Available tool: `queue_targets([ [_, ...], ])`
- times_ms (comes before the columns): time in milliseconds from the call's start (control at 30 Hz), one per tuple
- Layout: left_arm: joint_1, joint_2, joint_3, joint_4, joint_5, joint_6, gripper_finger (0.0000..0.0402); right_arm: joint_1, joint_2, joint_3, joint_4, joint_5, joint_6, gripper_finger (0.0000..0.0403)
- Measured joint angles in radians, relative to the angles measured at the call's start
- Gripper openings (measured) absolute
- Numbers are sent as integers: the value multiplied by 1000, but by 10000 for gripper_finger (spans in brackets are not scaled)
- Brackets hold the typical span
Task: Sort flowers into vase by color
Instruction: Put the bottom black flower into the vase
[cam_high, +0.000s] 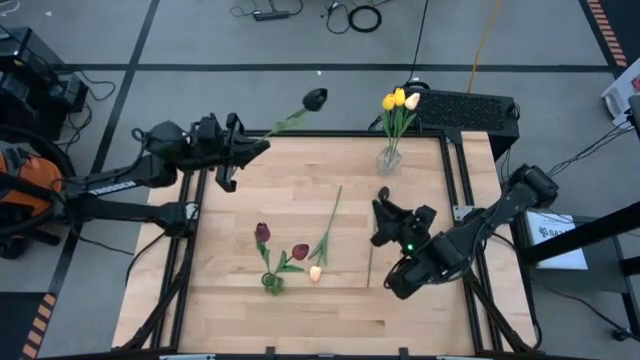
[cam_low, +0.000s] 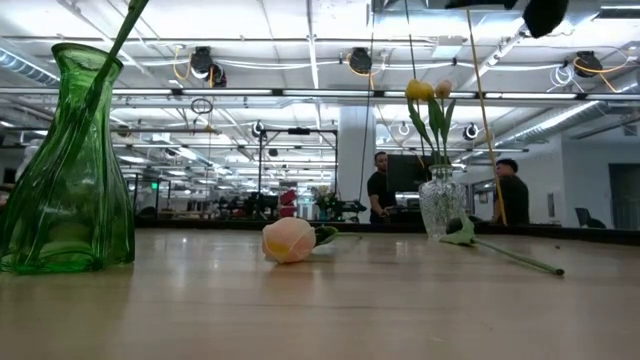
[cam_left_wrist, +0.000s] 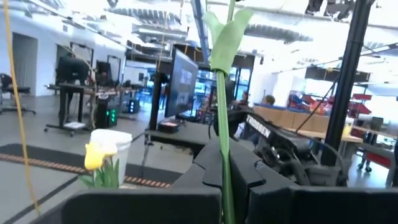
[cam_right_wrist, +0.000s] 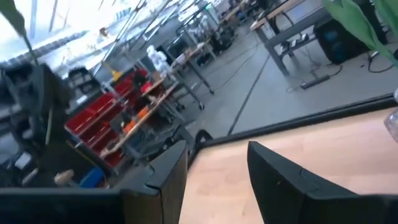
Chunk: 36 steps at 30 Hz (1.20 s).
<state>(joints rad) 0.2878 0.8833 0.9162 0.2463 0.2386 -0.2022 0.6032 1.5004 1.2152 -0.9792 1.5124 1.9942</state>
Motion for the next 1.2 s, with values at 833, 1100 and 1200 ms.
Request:
queue_targets([
  [833,-19,5,-2,15,19,-2,0,-465,-41,47,1358,-1122,-1708,135],
  [1100,-27,4,-2,34,20,-3,0,-515,-42,48,1527,-1125,-1840,134],
  [1200,-38,4,-2,32,33,2,0,-527,-42,48,1528,-1126,-1842,134],
])
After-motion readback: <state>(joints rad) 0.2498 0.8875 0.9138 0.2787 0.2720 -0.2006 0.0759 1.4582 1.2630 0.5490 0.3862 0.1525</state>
